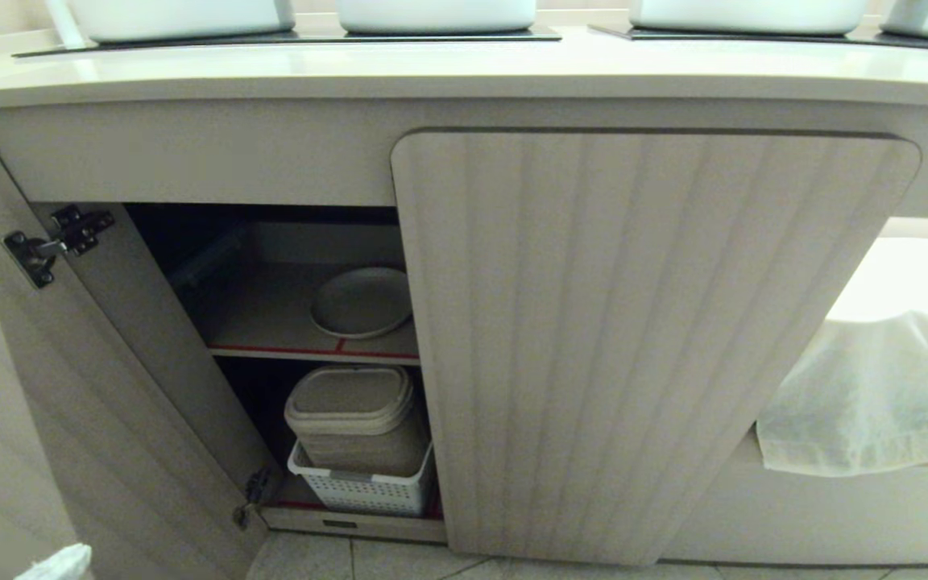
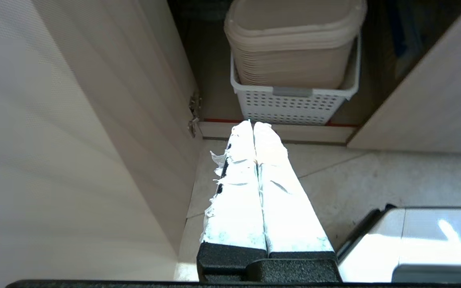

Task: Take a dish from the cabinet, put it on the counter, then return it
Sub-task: Close the cabinet door

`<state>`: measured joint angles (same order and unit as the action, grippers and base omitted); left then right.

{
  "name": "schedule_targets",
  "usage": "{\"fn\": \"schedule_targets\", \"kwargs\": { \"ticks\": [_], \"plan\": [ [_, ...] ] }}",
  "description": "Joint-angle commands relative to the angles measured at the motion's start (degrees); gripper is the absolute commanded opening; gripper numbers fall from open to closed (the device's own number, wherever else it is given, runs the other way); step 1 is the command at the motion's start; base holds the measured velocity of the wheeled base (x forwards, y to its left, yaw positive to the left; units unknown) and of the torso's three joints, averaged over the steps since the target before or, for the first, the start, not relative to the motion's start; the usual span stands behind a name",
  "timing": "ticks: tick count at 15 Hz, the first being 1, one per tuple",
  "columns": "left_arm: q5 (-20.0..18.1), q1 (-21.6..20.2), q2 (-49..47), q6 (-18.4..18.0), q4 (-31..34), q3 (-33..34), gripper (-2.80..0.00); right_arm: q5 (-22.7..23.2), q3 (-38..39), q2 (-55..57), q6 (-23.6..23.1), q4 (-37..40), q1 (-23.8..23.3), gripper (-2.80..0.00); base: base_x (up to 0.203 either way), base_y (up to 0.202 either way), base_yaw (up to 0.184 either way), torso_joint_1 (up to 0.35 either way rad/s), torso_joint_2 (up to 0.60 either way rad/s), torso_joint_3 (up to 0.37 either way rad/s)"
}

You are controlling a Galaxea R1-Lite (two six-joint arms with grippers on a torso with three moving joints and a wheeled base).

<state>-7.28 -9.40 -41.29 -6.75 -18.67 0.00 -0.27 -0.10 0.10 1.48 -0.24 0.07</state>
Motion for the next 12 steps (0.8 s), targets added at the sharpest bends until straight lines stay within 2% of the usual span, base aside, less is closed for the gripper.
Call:
{"fn": "schedule_targets", "kwargs": {
  "ticks": [1,3,6,12],
  "plan": [
    [-0.31,-0.26,7.64,-0.27,3.85,0.0,-2.8,0.0,0.01,-0.01,0.02,-0.02,0.01,-2.8,0.0,0.0,0.0,0.0,0.0,0.0],
    [-0.06,1.32,11.37,-0.3,7.68,0.0,-2.8,0.0,0.01,-0.01,0.02,-0.02,0.01,-2.8,0.0,0.0,0.0,0.0,0.0,0.0],
    [0.07,5.39,15.57,-0.26,9.79,0.0,-2.8,0.0,0.01,-0.01,0.02,-0.02,0.01,-2.8,0.0,0.0,0.0,0.0,0.0,0.0],
    [0.83,7.99,21.21,0.34,11.4,0.0,-2.8,0.0,0.01,-0.01,0.02,-0.02,0.01,-2.8,0.0,0.0,0.0,0.0,0.0,0.0]
  ]
}}
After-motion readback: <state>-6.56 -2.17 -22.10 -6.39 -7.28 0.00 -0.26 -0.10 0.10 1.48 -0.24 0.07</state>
